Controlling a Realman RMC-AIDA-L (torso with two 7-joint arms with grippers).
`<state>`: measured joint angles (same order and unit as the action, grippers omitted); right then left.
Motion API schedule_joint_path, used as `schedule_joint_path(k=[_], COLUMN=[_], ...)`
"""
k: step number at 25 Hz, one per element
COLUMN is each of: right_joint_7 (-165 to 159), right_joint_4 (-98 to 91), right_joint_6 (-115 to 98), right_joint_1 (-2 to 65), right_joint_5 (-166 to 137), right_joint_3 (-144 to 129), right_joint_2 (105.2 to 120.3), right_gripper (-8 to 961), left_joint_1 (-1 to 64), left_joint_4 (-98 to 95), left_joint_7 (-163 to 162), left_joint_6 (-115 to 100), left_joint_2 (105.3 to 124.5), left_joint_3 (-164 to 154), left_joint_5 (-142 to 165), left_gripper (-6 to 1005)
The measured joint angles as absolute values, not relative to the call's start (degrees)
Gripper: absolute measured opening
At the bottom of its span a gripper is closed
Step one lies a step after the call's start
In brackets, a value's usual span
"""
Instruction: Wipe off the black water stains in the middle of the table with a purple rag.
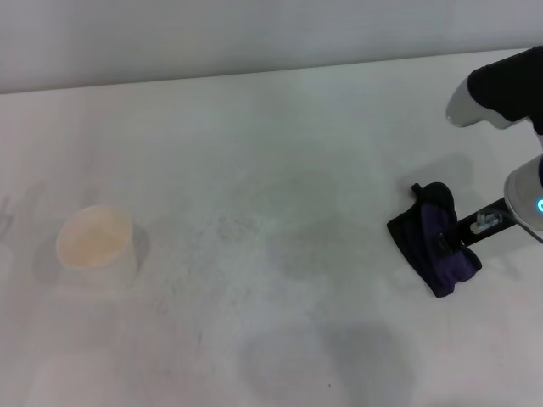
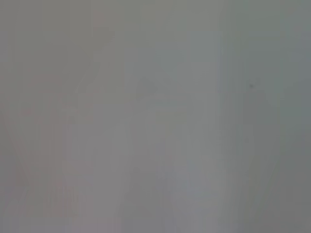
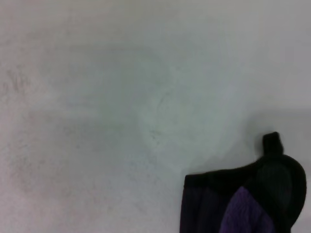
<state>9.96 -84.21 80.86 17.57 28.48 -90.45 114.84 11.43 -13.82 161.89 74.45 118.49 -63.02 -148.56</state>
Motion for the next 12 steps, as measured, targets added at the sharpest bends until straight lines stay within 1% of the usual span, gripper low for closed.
schedule_joint_path(k=[2, 12], right_joint_7=[9.8, 10.8], right_joint_4=[-83.8, -88.0], right_joint_6=[80.9, 83.5], right_joint_1=[17.8, 17.1], right_joint_5=[28.2, 26.3], right_joint_3=[-90.3, -85.1], right_joint_2=[114.88, 114.79], right_gripper=[102, 247], left_joint_1=[11.4, 11.4], left_joint_4=[-13.8, -13.8], left_joint_7=[161.9, 161.9], left_joint_6=[74.5, 74.5], left_joint_2=[118.48, 118.55], left_joint_3=[-63.0, -63.0], left_joint_5=[-148.5, -148.5], left_gripper=[892, 892])
